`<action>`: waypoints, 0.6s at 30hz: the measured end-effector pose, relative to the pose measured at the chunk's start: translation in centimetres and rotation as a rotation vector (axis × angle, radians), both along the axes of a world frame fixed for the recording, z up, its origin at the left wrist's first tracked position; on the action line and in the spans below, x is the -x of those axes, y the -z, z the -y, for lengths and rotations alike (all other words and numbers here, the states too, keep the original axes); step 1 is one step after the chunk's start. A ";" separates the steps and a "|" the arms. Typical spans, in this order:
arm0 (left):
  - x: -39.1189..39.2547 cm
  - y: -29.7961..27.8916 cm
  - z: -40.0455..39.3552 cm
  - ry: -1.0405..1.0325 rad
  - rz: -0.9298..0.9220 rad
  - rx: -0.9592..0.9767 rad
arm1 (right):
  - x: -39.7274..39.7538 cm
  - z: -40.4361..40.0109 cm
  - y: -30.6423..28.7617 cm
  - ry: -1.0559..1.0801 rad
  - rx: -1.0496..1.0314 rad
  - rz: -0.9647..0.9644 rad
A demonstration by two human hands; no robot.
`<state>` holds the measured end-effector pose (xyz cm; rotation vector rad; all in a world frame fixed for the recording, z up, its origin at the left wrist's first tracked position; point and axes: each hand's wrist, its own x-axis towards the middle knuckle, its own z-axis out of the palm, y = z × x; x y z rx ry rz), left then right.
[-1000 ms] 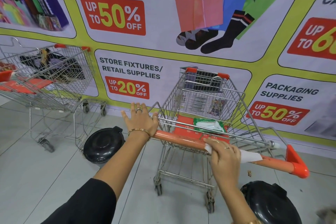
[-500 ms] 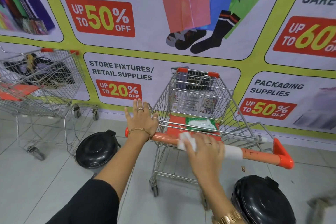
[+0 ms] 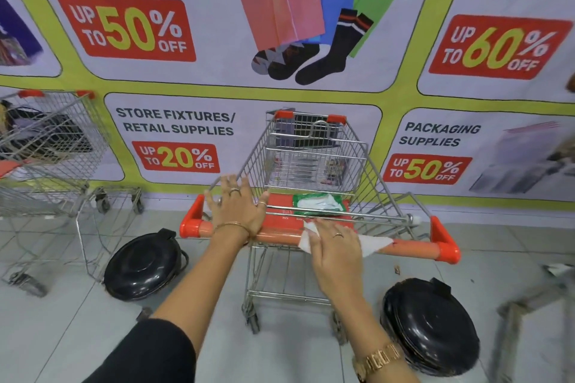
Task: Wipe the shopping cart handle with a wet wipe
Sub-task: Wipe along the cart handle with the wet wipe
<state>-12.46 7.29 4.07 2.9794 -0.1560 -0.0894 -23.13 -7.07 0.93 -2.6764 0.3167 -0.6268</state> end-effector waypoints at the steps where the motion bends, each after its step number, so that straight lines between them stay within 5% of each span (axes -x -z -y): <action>1: 0.0 0.0 -0.2 -0.007 -0.011 -0.009 | 0.4 1.5 0.1 0.032 0.004 -0.022; 8: 0.3 0.2 0.8 0.059 -0.072 -0.054 | 2.0 7.1 -0.2 0.394 -0.224 0.004; 15: 0.1 0.3 0.4 0.061 -0.060 -0.064 | 1.5 1.6 0.0 0.091 -0.340 0.004; 18: 0.2 0.3 0.4 0.053 -0.060 -0.066 | 3.4 4.7 0.0 0.170 -0.445 0.093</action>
